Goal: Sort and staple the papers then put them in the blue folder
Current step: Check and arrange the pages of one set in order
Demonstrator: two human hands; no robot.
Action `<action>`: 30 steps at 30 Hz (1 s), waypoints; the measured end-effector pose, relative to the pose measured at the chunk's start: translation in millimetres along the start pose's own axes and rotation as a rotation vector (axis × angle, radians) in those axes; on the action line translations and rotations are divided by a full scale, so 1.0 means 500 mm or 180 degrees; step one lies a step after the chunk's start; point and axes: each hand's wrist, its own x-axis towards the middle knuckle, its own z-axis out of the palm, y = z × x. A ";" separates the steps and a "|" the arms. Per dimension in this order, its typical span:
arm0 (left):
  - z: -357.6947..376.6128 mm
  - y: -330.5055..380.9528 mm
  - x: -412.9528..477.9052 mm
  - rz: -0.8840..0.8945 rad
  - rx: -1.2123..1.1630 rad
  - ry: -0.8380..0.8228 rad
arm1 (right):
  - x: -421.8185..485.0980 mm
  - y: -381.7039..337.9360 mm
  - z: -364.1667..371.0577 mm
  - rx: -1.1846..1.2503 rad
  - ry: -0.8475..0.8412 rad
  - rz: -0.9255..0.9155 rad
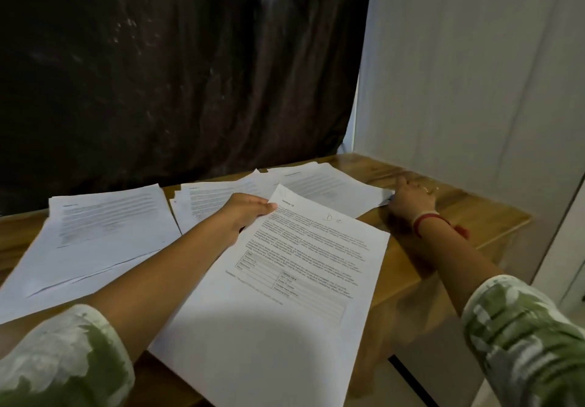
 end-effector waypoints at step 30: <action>-0.349 -0.175 -0.172 0.0228 -0.0691 0.1141 | -0.314 -0.552 -0.085 0.5655 -0.2770 0.0223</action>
